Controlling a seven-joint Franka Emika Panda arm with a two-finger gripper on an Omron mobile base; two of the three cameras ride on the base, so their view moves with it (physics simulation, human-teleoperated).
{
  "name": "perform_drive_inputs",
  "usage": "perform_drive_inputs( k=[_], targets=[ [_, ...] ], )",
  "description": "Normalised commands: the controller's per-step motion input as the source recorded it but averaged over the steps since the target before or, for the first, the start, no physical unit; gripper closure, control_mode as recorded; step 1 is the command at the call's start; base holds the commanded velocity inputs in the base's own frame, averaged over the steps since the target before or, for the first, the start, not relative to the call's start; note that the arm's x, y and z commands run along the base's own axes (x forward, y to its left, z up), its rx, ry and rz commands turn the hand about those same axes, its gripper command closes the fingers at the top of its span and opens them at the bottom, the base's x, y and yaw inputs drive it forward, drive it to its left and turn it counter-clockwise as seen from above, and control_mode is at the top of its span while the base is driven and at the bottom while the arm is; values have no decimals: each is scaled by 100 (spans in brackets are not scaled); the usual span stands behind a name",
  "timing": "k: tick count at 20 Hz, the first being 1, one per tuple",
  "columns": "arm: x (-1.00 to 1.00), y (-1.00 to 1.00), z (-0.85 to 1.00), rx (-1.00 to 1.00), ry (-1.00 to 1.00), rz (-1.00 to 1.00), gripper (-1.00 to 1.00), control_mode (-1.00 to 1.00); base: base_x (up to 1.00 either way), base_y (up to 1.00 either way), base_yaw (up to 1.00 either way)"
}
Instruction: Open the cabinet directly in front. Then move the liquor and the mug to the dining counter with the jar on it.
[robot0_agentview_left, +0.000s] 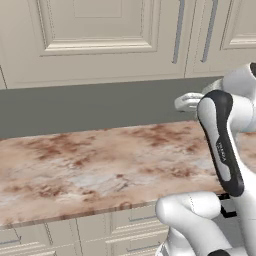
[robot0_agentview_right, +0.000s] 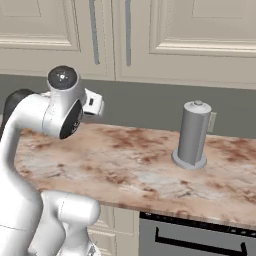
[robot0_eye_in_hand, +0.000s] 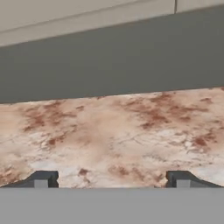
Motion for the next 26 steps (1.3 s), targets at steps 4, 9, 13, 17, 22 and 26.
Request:
perform_drive_inputs(
  k=[4,9,13,17,22,26],
  targets=[
    [-50,-3,49,15,-40,0,-100,-100,0,0,0],
    [-37,0,47,4,-35,0,-100,-100,0,0,0],
    [-18,0,48,0,-27,0,-100,-100,0,0,0],
    [-9,0,54,0,-23,-2,-100,-100,0,0,0],
    [-3,0,52,0,-17,-7,-100,-100,0,0,0],
    [14,0,23,0,-5,-2,-100,-100,0,0,0]
  ],
)
